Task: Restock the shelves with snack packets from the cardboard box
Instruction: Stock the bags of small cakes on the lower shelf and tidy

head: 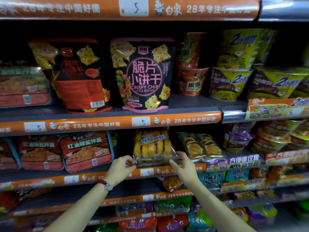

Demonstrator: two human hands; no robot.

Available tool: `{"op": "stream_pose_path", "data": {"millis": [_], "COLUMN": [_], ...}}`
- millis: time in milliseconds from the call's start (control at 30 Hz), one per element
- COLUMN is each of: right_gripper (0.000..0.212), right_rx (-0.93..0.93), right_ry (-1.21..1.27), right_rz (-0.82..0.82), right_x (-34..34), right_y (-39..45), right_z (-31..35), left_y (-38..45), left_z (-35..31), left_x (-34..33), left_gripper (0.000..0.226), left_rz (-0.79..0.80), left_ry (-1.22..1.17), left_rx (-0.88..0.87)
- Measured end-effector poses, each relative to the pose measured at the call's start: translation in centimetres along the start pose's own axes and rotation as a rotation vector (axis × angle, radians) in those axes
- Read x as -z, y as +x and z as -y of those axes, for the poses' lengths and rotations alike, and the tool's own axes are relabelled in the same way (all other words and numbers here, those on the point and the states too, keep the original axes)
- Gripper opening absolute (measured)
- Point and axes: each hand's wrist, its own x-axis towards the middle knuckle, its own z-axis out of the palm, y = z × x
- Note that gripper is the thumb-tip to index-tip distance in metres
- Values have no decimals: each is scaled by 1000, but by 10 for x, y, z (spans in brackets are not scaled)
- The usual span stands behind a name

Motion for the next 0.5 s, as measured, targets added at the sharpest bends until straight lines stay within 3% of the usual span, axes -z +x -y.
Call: {"op": "stream_pose_path", "data": {"millis": [167,333,500], "right_gripper": [58,66,70], "right_rx": [-125,-198,-215], "right_ry": [119,253,470], "right_rz": [-24,-20,55], "right_x": [2,-1,-12], "right_y": [-3,-4,10], "right_z": [-10,-11,15], "left_y": [5,12,18], "left_z": [19,30,11], "left_x": [-6,-4,2], "left_gripper": [9,40,53], "left_rz": [8,69,155], "left_ry": [-33,-243,-885], "left_rx": [9,71,208]}}
